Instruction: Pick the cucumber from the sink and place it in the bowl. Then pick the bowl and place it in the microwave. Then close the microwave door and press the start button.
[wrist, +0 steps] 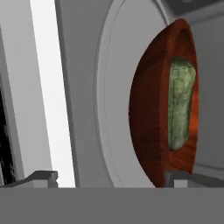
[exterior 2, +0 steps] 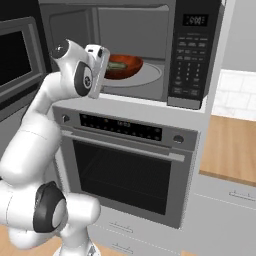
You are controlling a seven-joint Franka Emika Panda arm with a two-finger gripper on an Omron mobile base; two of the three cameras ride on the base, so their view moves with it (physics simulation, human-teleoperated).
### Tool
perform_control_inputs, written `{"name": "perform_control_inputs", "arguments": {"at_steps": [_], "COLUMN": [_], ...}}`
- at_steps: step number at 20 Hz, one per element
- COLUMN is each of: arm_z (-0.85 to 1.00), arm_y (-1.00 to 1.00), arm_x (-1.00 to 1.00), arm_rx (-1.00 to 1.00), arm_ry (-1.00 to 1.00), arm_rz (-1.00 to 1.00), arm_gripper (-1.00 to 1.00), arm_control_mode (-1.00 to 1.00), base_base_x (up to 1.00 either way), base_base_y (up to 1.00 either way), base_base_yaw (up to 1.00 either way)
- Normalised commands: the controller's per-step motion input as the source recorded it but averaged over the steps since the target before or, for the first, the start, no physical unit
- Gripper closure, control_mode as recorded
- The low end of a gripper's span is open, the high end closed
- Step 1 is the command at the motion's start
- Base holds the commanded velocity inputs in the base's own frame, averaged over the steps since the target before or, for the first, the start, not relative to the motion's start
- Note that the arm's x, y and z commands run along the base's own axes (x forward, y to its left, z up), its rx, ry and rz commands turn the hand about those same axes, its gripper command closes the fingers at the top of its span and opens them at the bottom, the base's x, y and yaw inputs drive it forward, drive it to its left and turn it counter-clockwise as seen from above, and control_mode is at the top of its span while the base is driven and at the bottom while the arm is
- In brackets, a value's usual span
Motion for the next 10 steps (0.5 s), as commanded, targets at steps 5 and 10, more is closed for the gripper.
{"name": "perform_control_inputs", "arguments": {"at_steps": [5,10], "arm_z": [-0.15,-0.02], "arm_y": [-0.20,-0.26], "arm_x": [-0.53,-0.44], "arm_rx": [-0.21,-0.36], "arm_ry": [-0.13,-0.03], "arm_rz": [-0.06,-0.13], "arm_gripper": [-1.00,-1.00], "arm_control_mode": [-1.00,-1.00], "base_base_x": [0.00,0.00], "base_base_y": [0.00,0.00], "base_base_yaw": [0.00,0.00]}}
